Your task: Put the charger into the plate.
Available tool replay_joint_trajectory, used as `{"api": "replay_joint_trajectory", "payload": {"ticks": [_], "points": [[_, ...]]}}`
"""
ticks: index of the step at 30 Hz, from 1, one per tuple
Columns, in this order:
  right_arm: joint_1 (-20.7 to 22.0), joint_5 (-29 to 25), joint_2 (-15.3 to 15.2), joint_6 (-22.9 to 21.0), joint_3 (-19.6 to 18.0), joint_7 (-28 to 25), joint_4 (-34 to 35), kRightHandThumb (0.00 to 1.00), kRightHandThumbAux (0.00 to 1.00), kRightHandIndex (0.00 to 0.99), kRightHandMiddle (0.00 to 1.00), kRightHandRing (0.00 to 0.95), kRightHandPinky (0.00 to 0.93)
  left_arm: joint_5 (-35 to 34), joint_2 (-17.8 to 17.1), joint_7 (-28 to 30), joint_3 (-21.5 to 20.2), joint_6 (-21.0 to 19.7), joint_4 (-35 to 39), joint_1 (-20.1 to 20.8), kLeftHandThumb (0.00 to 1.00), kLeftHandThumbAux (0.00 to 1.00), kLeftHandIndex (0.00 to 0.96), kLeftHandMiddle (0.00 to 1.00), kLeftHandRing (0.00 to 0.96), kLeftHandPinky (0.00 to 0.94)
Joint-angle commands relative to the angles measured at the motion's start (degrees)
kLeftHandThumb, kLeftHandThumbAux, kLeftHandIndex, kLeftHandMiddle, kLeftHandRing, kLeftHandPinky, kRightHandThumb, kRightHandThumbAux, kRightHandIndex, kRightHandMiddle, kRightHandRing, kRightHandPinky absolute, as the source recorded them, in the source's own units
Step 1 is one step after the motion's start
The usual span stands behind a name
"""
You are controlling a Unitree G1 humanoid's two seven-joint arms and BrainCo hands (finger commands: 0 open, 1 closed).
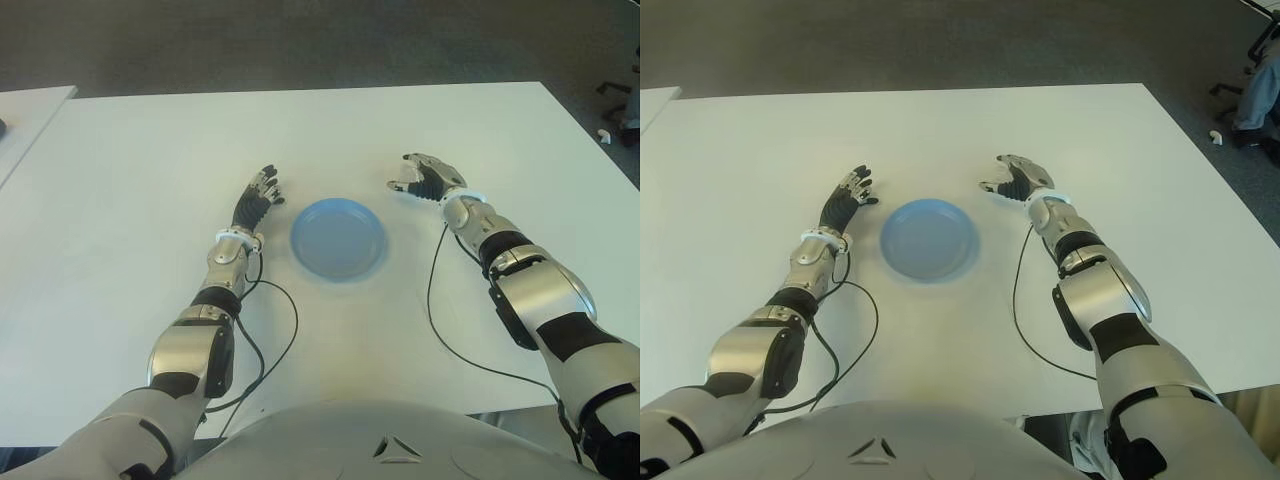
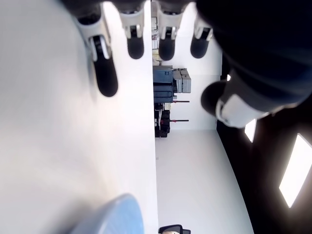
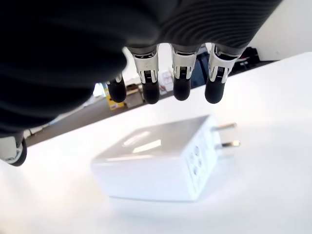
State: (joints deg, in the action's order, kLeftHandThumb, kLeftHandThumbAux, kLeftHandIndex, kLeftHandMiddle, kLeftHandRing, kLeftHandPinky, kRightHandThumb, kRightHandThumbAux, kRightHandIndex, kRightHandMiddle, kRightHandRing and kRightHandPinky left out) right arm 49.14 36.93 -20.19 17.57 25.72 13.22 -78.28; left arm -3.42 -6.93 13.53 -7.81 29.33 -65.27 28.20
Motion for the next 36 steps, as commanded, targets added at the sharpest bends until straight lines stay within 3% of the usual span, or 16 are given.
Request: {"api": "replay_joint_trajectory", "payload": {"ticks": [1, 27, 36], "points": [[-1.86, 0.74, 0.31, -1.37, 0.58, -1.11, -0.63, 0.295, 0.3, 0.0, 0.0, 0.0, 0.0, 0.0, 0.35, 1.69, 0.24, -1.34, -1.16, -2.62, 0.0, 0.558, 0.094, 0.087, 0.066, 0.084], [-5.64, 3.48, -0.18, -2.95, 4.17, -1.19, -1.39, 0.221, 0.384, 0.0, 0.0, 0.0, 0.0, -1.73, -0.33, 6.01, -0.08, -0.65, 1.83, -5.5, 0.0, 0.603, 0.103, 0.104, 0.075, 0.066], [-8.08, 4.39, -0.91, -1.43, 6.03, -0.55, -1.07, 0.117, 0.458, 0.0, 0.0, 0.0, 0.0, -2.28, -0.29, 6.2, -0.1, -1.76, 3.12, -6.11, 0.0, 0.617, 0.119, 0.115, 0.088, 0.082]]}}
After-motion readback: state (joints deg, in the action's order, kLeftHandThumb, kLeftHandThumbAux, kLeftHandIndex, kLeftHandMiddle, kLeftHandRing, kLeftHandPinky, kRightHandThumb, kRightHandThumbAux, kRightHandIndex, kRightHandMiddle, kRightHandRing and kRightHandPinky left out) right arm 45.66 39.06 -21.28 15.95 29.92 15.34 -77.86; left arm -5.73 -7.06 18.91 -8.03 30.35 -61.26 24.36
